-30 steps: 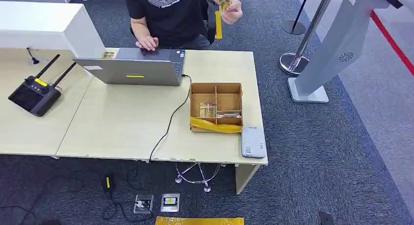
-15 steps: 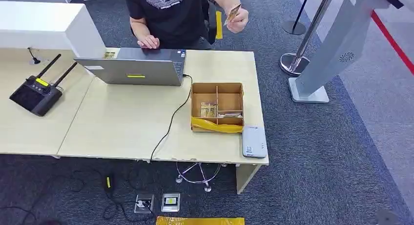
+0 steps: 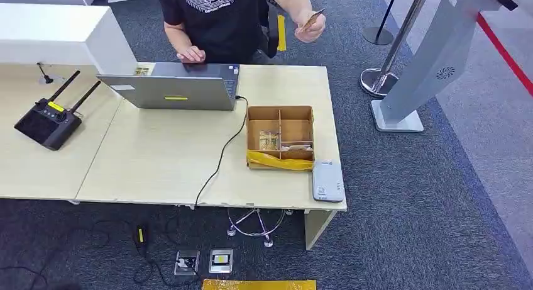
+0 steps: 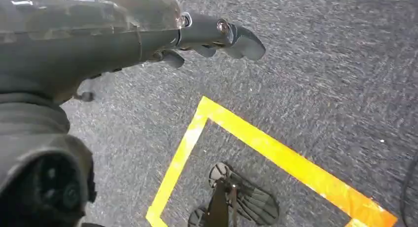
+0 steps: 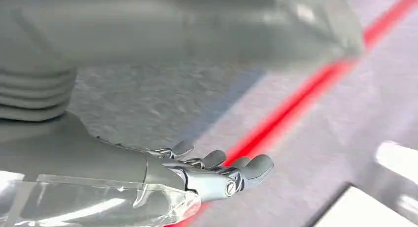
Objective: Pass the card to the sensor for recognition and then transmit it.
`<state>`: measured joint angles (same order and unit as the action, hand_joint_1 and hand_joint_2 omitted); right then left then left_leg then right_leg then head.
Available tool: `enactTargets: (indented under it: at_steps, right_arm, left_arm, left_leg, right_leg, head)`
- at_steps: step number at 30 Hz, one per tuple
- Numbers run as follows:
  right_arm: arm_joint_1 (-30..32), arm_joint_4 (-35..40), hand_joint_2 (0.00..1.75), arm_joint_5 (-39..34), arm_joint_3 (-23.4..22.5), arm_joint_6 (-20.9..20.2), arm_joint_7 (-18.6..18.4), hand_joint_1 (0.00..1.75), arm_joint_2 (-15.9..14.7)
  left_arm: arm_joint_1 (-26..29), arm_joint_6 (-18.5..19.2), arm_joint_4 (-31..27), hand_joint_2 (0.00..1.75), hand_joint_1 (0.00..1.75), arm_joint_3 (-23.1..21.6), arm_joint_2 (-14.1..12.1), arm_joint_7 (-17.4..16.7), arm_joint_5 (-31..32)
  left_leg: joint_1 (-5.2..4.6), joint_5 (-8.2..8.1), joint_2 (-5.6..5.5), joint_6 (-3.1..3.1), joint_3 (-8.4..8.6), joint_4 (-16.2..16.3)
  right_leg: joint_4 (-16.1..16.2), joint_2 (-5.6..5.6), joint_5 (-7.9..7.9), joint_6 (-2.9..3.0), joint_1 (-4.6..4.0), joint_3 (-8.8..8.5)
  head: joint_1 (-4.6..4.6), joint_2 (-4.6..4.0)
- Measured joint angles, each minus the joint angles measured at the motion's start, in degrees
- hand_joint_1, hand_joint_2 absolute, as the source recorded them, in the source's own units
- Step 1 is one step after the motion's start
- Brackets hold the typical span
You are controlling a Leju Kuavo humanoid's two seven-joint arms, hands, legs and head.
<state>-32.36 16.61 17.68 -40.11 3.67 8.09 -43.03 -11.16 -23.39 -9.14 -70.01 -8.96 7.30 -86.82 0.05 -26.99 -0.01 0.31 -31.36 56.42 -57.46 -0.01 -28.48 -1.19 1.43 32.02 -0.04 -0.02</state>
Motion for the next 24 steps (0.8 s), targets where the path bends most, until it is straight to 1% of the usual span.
enactTargets:
  at_steps: [4,8,11,12,16,18,20,21,23,24]
  right_arm:
    - [-2.57,0.00,1.75,-0.07,1.40,0.63,0.92,0.00,-1.36]
    - [-5.23,0.00,1.75,1.17,3.32,-0.96,4.41,0.00,-1.88]
    - [-7.61,0.07,1.75,5.17,6.29,-5.41,10.65,0.00,-2.01]
    - [-8.30,0.22,1.75,5.59,7.54,-5.81,11.45,0.00,-1.99]
    - [-10.81,1.62,1.75,4.78,11.55,-5.57,7.95,0.00,-1.36]
    - [-11.44,2.36,1.75,5.02,13.55,-6.05,8.31,0.00,-0.99]
    - [-11.57,3.65,1.75,6.51,16.21,-7.76,9.57,0.00,-0.46]
    - [-11.49,5.04,1.75,6.65,18.02,-8.43,8.88,0.00,-0.13]
    - [-9.85,9.06,1.75,4.61,21.93,-9.53,3.61,0.00,0.46]
    - [-7.51,12.59,1.75,3.47,24.25,-9.57,-0.59,0.00,0.61]
  left_arm:
    - [0.05,0.24,0.00,0.00,0.00,-0.02,0.11,0.70,0.30]
    - [0.04,0.87,0.00,0.00,0.00,-0.02,0.04,1.20,1.09]
    - [-0.01,1.84,0.00,0.00,0.00,-0.02,-0.07,1.75,1.79]
    - [-0.08,2.01,0.00,0.00,0.00,-0.02,-0.07,1.77,1.90]
    - [-0.10,2.41,0.00,0.00,0.00,-0.02,-0.09,1.77,2.03]
    - [-0.09,2.51,0.00,0.00,0.00,-0.02,-0.11,1.77,2.19]
    - [-0.09,3.17,0.00,0.00,0.00,-0.02,-0.26,1.95,2.84]
    - [-0.10,3.63,0.00,0.00,0.00,-0.02,-0.37,2.05,3.23]
    - [-0.25,4.51,0.00,0.00,0.00,-0.02,-0.63,2.36,3.96]
    - [-0.28,5.03,-0.02,0.00,0.00,-0.02,-0.81,2.47,4.13]
  left_leg:
    - [0.02,0.00,-0.13,0.01,-0.06,0.00]
    - [0.00,0.00,-0.08,0.00,-0.09,0.00]
    - [0.01,0.00,-0.06,0.00,-0.04,0.00]
    - [0.01,0.01,-0.07,0.01,-0.07,0.00]
    - [0.02,0.08,-0.23,0.02,-0.12,0.00]
    - [0.02,0.09,-0.31,0.01,-0.15,0.00]
    - [0.02,0.09,-0.31,0.00,-0.17,0.00]
    - [0.02,0.09,-0.31,0.00,-0.18,0.00]
    - [0.06,0.09,-0.31,0.00,-0.12,0.00]
    - [0.10,0.10,-0.43,0.00,-0.17,0.00]
  right_leg:
    - [0.00,-0.16,-0.01,0.00,-0.02,-0.03]
    - [-0.01,-0.12,0.00,0.00,0.00,-0.02]
    - [0.00,-0.08,0.00,0.00,-0.01,-0.01]
    - [-0.01,-0.09,0.00,0.00,-0.02,-0.05]
    - [-0.01,-0.30,0.00,0.00,-0.02,-0.05]
    - [-0.01,-0.34,0.00,0.00,-0.02,-0.07]
    - [-0.03,-0.31,0.00,0.00,-0.03,-0.06]
    - [-0.03,-0.30,0.00,0.00,-0.03,-0.05]
    - [-0.01,-0.32,0.00,0.00,-0.08,-0.08]
    - [-0.01,-0.46,-0.01,0.00,-0.10,-0.12]
  head:
    - [0.02,0.00]
    - [-0.02,0.00]
    - [-0.02,0.00]
    - [-0.02,0.00]
    - [0.00,0.00]
    - [0.00,0.00]
    - [-0.02,0.00]
    - [0.02,0.00]
    - [-0.07,0.00]
    - [0.11,0.00]
